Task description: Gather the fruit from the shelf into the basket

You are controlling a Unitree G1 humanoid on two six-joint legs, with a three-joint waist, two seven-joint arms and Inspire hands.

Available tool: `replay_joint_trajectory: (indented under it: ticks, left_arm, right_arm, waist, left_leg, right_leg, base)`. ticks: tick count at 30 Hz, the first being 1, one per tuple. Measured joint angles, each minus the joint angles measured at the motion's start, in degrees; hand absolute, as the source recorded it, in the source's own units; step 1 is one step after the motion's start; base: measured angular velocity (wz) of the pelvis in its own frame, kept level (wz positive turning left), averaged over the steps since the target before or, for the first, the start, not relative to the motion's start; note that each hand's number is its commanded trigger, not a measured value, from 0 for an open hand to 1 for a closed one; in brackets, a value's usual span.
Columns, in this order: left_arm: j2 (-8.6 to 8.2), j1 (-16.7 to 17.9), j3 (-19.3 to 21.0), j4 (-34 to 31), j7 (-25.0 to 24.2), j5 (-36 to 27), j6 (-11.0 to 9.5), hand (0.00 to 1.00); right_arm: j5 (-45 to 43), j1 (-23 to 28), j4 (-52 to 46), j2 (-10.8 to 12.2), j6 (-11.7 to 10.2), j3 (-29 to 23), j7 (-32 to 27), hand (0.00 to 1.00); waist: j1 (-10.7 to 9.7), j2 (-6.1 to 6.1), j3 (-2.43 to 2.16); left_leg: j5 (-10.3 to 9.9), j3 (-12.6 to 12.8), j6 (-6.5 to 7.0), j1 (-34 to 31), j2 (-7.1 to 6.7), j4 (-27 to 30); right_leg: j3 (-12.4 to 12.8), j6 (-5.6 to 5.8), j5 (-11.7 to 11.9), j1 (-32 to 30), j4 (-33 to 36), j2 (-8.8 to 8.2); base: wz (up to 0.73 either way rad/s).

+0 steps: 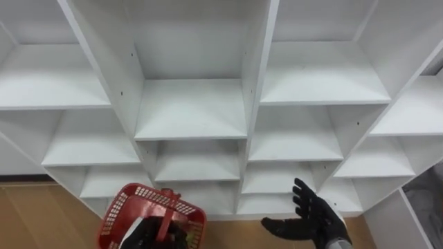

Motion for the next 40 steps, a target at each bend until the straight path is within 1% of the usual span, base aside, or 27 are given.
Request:
replay_joint_trajectory:
  ticks: [3, 5, 8, 9, 13, 16, 17, 18, 19, 22, 24, 27, 29, 32, 33, 40]
  left_arm:
    - [-0.07, 0.3, 1.8, 1.5, 0.8, 0.2, 0.0, 1.0]
    - [-0.55, 1.1, 3.9, 1.7, 0.9, 0.2, 0.0, 1.0]
    - [-0.61, 1.9, 5.1, 3.3, 1.4, 0.1, -0.5, 1.0]
    - [-0.63, 1.9, 5.3, 4.9, 2.1, 0.1, -0.5, 1.0]
    - [-0.73, 2.8, 6.7, 7.3, 3.6, 0.1, -0.7, 1.0]
    - [-0.83, 2.8, 7.8, 11.0, 4.9, 0.0, -0.9, 1.0]
    - [-0.83, 2.7, 7.9, 12.6, 5.5, 0.0, -0.9, 1.0]
    - [-0.93, 2.8, 8.2, 13.9, 6.0, 0.2, -0.9, 1.0]
    - [-0.97, 2.8, 8.4, 14.5, 6.1, 0.2, -0.9, 1.0]
    - [-1.31, 2.7, 10.4, 17.5, 6.1, 0.1, -0.9, 1.0]
    - [-1.76, 2.8, 12.7, 19.2, 6.2, 0.2, -0.8, 1.0]
    - [-2.39, 2.8, 14.8, 19.6, 6.3, 0.2, -0.7, 1.0]
    - [-2.49, 2.6, 14.8, 19.6, 6.3, 0.2, -0.6, 1.0]
    - [-2.81, 1.7, 14.8, 20.3, 6.2, 0.2, -0.3, 1.0]
    - [-3.0, 1.3, 14.8, 21.0, 6.1, 0.2, -0.3, 1.0]
    - [-3.35, 1.1, 14.7, 22.2, 5.8, 0.2, 0.4, 1.0]
  right_arm:
    - [-0.4, 0.0, 2.0, 0.1, -0.4, -2.2, 0.0, 0.0]
    - [-0.6, 0.0, 4.3, 0.2, -0.5, -4.0, -0.1, 0.0]
    - [-1.8, 0.0, 9.0, 0.1, -0.7, -5.0, -0.2, 0.0]
    - [-2.1, 0.1, 11.4, 0.1, -0.7, -5.1, -0.7, 0.0]
    - [-3.9, 0.7, 15.5, 0.2, -0.8, -5.8, -2.5, 0.0]
    - [-3.9, 1.1, 20.9, 0.4, -1.0, -5.8, -2.8, 0.0]
    - [-3.9, 1.2, 22.5, 0.4, -1.0, -5.8, -3.0, 0.0]
    - [-4.5, 1.3, 24.0, 0.4, -1.1, -5.9, -3.2, 0.0]
    - [-5.0, 1.4, 24.8, 0.4, -1.1, -5.9, -3.2, 0.0]
    - [-5.7, 1.0, 30.1, 0.4, -1.1, -6.6, -3.0, 0.0]
    - [-5.7, 1.1, 32.9, 0.4, -0.7, -6.7, -2.7, 0.0]
    - [-5.5, 1.1, 35.4, 0.4, -0.2, -7.3, -1.7, 0.0]
    - [-5.5, 1.1, 35.7, 0.4, 0.8, -8.0, -1.6, 0.0]
    - [-5.1, 0.9, 36.3, 0.4, 0.9, -8.8, -0.8, 0.0]
    - [-5.1, 0.8, 36.4, 0.3, 0.9, -9.0, -0.3, 0.0]
    - [-5.6, 0.3, 37.0, 0.2, 1.0, -9.0, 0.7, 0.0]
  waist:
    - [0.1, 0.07, -0.04]
    - [0.1, 0.24, -0.14]
    - [0.0, 0.42, -0.45]
    - [0.0, 0.39, -0.45]
    - [0.0, 0.2, -0.39]
    - [0.1, -0.14, -0.2]
    - [0.1, 0.06, -0.31]
    - [0.2, -0.22, -0.24]
    - [0.1, -0.12, -0.29]
    - [0.4, -0.08, -0.32]
    - [0.6, 0.14, -0.28]
    - [0.9, 0.33, -0.29]
    - [1.3, 0.47, -0.29]
    - [1.7, 0.61, -0.24]
    - [1.7, 0.67, -0.24]
    - [1.8, 0.71, -0.22]
  left_leg:
    - [0.0, -0.1, -0.01, 0.0, 0.0, 0.0]
    - [0.0, -0.2, -0.01, 0.0, -0.01, -0.1]
    - [0.0, -0.1, -0.02, 0.5, -0.01, -0.3]
    - [0.0, -0.1, -0.03, 0.9, -0.03, -0.3]
    - [0.0, 0.0, -0.08, 1.6, -0.01, -0.7]
    - [-0.3, -0.1, -0.13, 2.1, -0.03, -0.8]
    - [-0.4, -0.1, -0.12, 2.1, -0.03, -0.7]
    - [-0.4, -0.1, -0.11, 2.0, -0.04, -0.7]
    - [-0.4, -0.1, -0.11, 1.9, -0.04, -0.7]
    - [-0.5, -0.1, -0.1, 2.0, -0.05, -0.7]
    - [-0.6, -0.2, -0.12, 2.1, -0.05, -0.8]
    - [-0.8, -0.8, -0.13, 2.1, -0.19, -0.7]
    - [-0.8, -1.0, -0.13, 2.2, -0.24, -0.6]
    - [-1.1, -1.6, -0.16, 2.2, -0.38, -0.1]
    - [-1.1, -1.7, -0.16, 2.3, -0.61, -0.1]
    - [-1.2, -1.9, -0.22, 2.2, -0.75, -0.3]
  right_leg:
    - [0.0, 0.0, 0.0, 0.0, 0.0, 0.05]
    - [0.0, 0.0, 0.0, 0.0, -0.1, 0.06]
    - [-0.2, -0.01, 0.0, 0.8, -0.2, 0.05]
    - [-0.2, 0.0, 0.0, 1.2, -0.1, 0.0]
    - [-0.2, 0.0, -0.1, 1.7, -0.4, 0.03]
    - [-0.2, 0.09, -0.3, 2.3, -0.9, 0.05]
    - [-0.2, 0.12, -0.4, 2.3, -1.0, 0.06]
    - [-0.2, 0.12, -0.4, 2.2, -0.9, 0.06]
    - [-0.2, 0.12, -0.4, 2.1, -0.9, 0.06]
    - [-0.2, 0.09, -0.4, 2.2, -0.9, 0.07]
    - [-0.3, 0.1, -0.4, 2.6, -1.0, 0.09]
    - [-0.9, 0.15, -0.6, 2.8, -1.0, 0.0]
    - [-1.0, 0.14, -0.7, 3.0, -1.0, -0.04]
    - [-1.5, 0.15, -1.0, 3.4, -1.0, -0.05]
    - [-1.5, 0.14, -1.1, 3.4, -1.0, -0.07]
    - [-1.5, 0.12, -1.3, 3.4, -1.1, -0.05]
  base:
    - [0.01]
    - [0.0]
    - [0.0]
    - [0.0]
    - [0.0]
    - [0.0]
    - [0.0]
    - [0.0]
    - [0.0]
    - [0.0]
    - [0.0]
    - [0.08]
    - [0.07]
    - [0.08]
    - [0.07]
    - [0.0]
